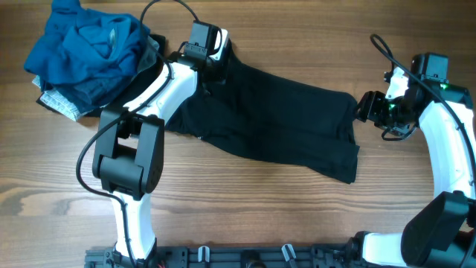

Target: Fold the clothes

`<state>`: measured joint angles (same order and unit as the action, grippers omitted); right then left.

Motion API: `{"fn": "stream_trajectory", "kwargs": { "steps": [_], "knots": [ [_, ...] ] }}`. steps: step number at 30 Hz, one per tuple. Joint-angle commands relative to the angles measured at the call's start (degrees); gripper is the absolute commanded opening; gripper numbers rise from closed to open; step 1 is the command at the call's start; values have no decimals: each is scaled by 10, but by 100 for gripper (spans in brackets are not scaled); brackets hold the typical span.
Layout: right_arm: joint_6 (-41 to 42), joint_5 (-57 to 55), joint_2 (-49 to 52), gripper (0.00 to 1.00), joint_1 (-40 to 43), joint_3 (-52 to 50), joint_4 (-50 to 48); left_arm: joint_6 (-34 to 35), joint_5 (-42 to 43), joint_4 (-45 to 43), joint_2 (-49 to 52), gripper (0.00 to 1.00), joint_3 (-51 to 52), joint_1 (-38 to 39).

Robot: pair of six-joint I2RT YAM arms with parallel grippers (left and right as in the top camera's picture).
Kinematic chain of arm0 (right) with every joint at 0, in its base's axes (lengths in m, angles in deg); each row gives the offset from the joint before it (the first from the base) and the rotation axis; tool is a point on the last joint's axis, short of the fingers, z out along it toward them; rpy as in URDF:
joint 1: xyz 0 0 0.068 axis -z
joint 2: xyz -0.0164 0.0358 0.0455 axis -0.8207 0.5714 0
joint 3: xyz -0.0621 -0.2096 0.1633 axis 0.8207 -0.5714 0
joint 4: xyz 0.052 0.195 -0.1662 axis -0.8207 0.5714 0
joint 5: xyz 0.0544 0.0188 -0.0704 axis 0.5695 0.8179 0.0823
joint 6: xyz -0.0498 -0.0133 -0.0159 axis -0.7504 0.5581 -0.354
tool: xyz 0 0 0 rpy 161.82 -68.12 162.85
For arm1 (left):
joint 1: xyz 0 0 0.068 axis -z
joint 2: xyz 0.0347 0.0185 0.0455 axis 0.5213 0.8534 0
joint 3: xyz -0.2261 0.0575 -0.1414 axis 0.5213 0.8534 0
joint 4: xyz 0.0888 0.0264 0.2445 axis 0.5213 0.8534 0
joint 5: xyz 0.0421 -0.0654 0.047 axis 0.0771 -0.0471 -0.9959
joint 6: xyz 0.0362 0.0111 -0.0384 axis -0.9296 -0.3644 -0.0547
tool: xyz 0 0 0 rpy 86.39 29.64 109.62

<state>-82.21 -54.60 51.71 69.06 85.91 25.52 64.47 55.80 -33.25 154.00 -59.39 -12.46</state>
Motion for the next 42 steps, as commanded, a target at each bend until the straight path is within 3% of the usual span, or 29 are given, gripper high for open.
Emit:
{"fn": "stream_trajectory", "kwargs": {
  "steps": [1, 14, 16, 18, 19, 21, 25, 28, 29, 42],
  "knots": [
    [-11, 5, -4, 67, -2, 9, -4, -14, 7, -5, 2, 40, -9, 0],
    [-11, 5, -4, 68, -2, 9, -6, -74, 9, -29, 40, 43, -9, 18],
    [-11, 5, -4, 68, -2, 9, -5, -73, 9, -36, 40, 35, -9, 19],
    [-12, 5, -4, 68, -2, 9, -6, -73, 9, -41, 40, 14, -9, 20],
    [-12, 5, -4, 67, -2, 9, -7, -73, 7, -43, 40, 8, -9, 20],
    [-12, 5, -4, 68, -2, 9, -7, -71, -11, -38, 38, 4, -10, 20],
    [-12, 5, -4, 68, -2, 9, -7, -72, -50, -25, 33, 5, -10, 20],
    [-12, 5, -4, 68, -2, 9, -7, -74, -60, -25, 33, 23, -10, 20],
    [-12, 5, -4, 68, -2, 9, -7, -74, -60, -24, 33, 25, -10, 20],
    [-12, 5, -4, 68, -2, 9, -11, -73, -23, 11, 41, 24, -10, 22]
  ]
}}
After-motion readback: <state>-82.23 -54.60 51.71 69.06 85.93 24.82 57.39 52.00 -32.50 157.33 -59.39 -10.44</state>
